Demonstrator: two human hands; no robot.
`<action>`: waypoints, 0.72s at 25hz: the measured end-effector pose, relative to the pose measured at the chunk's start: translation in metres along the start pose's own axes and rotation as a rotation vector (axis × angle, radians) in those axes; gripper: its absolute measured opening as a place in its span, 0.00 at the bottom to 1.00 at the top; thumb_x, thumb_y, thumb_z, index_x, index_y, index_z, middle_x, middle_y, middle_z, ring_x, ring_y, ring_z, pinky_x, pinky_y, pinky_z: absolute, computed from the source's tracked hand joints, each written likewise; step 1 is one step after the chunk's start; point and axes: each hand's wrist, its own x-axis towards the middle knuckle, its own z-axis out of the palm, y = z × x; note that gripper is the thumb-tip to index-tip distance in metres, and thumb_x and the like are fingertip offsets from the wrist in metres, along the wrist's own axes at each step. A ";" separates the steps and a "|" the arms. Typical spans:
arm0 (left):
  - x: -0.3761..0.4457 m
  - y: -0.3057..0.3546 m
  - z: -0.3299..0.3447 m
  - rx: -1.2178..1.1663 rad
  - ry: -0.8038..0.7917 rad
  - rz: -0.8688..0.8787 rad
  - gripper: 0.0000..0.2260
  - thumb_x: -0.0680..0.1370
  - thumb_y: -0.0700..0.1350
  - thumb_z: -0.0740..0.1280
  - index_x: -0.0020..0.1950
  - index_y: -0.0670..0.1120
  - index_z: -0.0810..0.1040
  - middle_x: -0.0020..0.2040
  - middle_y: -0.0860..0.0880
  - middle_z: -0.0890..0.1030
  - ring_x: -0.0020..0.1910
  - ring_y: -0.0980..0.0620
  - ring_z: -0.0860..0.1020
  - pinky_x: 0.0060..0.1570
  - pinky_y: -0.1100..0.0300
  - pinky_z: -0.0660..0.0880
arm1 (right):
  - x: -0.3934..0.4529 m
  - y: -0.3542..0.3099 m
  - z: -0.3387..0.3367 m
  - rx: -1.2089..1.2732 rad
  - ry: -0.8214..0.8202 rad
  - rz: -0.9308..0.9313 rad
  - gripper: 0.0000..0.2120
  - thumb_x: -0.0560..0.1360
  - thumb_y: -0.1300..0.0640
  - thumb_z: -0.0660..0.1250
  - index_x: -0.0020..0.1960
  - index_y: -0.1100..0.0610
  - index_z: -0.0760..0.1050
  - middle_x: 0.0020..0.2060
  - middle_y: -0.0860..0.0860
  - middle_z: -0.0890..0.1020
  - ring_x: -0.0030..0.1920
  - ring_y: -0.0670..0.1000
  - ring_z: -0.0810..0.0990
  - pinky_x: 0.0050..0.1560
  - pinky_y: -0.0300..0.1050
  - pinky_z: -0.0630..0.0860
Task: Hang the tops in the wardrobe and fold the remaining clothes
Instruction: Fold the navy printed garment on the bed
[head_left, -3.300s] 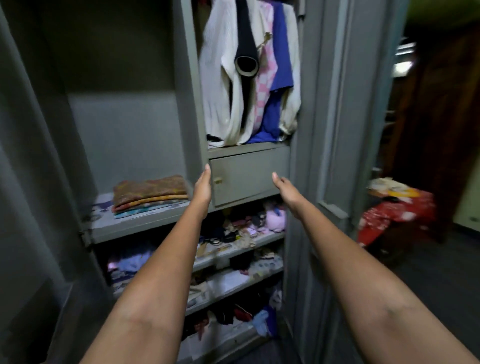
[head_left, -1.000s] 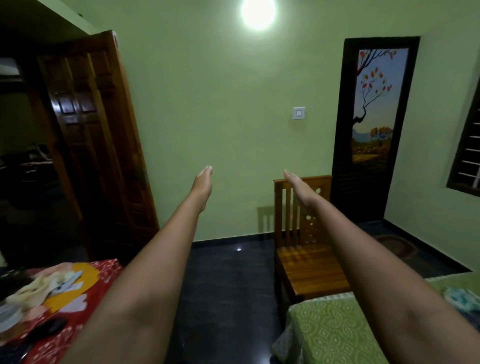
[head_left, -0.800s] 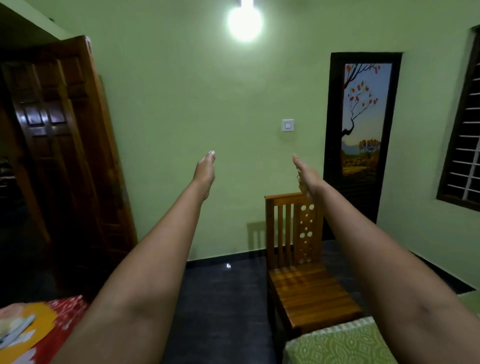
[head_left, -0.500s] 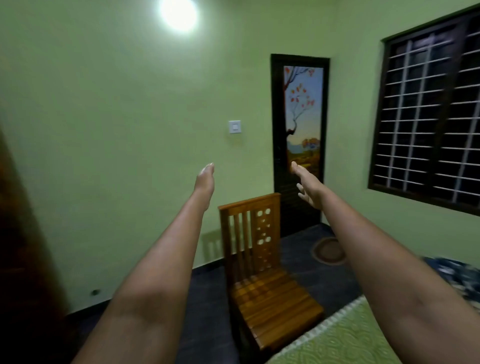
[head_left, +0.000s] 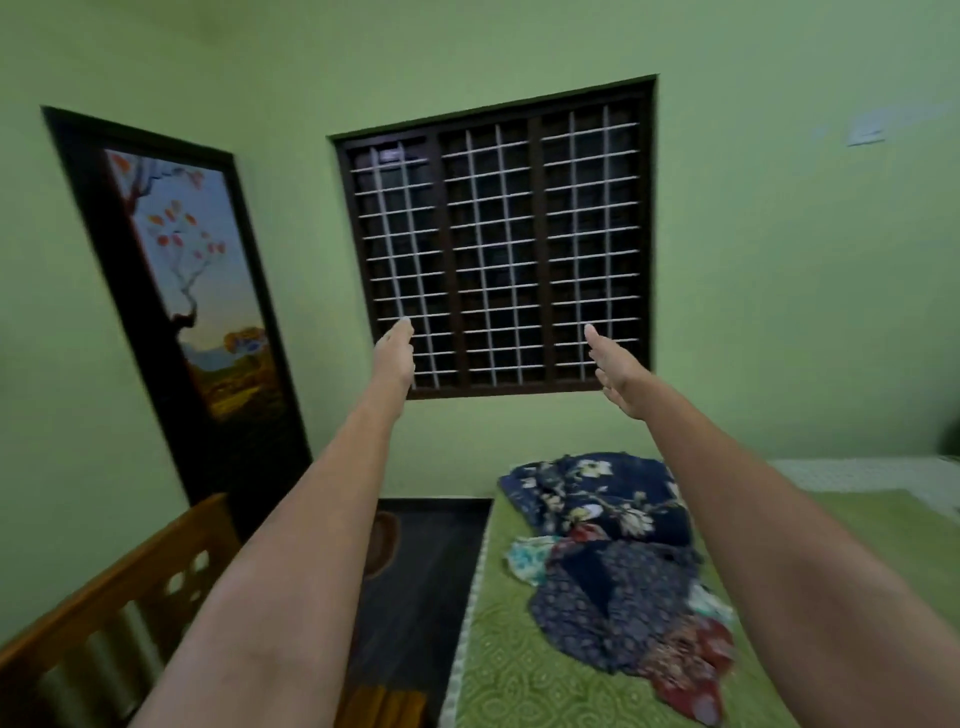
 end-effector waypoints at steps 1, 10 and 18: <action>0.006 -0.002 0.014 -0.037 -0.049 -0.009 0.16 0.83 0.51 0.53 0.66 0.48 0.71 0.58 0.54 0.72 0.58 0.57 0.70 0.58 0.61 0.67 | -0.004 0.001 -0.012 -0.010 0.053 0.011 0.37 0.77 0.33 0.52 0.79 0.51 0.46 0.78 0.48 0.51 0.77 0.53 0.51 0.75 0.53 0.52; 0.038 -0.069 0.087 -0.079 -0.268 -0.086 0.23 0.83 0.55 0.54 0.76 0.47 0.62 0.74 0.49 0.65 0.72 0.49 0.65 0.71 0.54 0.61 | -0.033 0.056 -0.057 -0.095 0.275 0.117 0.32 0.79 0.37 0.51 0.78 0.50 0.50 0.77 0.50 0.55 0.76 0.54 0.54 0.74 0.57 0.54; 0.078 -0.171 0.156 0.075 -0.267 -0.236 0.29 0.81 0.61 0.51 0.77 0.46 0.58 0.76 0.47 0.63 0.74 0.45 0.62 0.72 0.46 0.59 | 0.032 0.140 -0.108 -0.152 0.241 0.275 0.33 0.79 0.37 0.52 0.77 0.54 0.51 0.76 0.54 0.58 0.75 0.58 0.57 0.73 0.58 0.57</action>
